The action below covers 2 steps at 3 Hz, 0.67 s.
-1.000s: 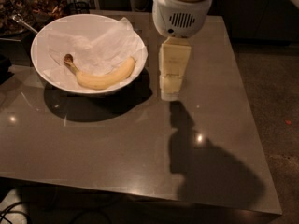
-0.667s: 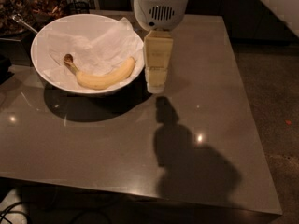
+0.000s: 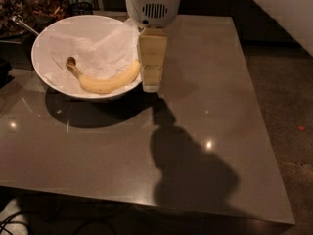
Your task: Pick banana from white bowl
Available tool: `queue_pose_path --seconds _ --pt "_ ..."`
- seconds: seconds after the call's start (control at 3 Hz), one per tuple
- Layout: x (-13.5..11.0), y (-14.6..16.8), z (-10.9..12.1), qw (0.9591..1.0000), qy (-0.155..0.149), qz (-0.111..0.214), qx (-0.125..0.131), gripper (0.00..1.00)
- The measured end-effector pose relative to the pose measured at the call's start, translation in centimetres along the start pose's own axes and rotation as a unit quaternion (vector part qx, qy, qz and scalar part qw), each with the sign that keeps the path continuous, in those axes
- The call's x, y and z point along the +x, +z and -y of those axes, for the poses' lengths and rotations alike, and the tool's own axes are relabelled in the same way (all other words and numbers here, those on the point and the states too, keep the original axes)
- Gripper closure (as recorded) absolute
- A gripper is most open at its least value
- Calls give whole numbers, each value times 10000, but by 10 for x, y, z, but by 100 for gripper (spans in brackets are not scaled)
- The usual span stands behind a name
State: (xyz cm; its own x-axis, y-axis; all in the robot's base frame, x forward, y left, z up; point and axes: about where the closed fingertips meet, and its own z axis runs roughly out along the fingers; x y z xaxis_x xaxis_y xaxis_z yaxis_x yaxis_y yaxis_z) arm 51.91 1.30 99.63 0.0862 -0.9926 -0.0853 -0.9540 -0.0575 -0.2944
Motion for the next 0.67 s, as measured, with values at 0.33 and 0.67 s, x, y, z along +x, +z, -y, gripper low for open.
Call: queue_pose_path --seconds 0.33,0.67 --pt "-13 8 16 9999 -24 128 -16 0" --pt "-28 20 38 9996 -106 220 -140 4"
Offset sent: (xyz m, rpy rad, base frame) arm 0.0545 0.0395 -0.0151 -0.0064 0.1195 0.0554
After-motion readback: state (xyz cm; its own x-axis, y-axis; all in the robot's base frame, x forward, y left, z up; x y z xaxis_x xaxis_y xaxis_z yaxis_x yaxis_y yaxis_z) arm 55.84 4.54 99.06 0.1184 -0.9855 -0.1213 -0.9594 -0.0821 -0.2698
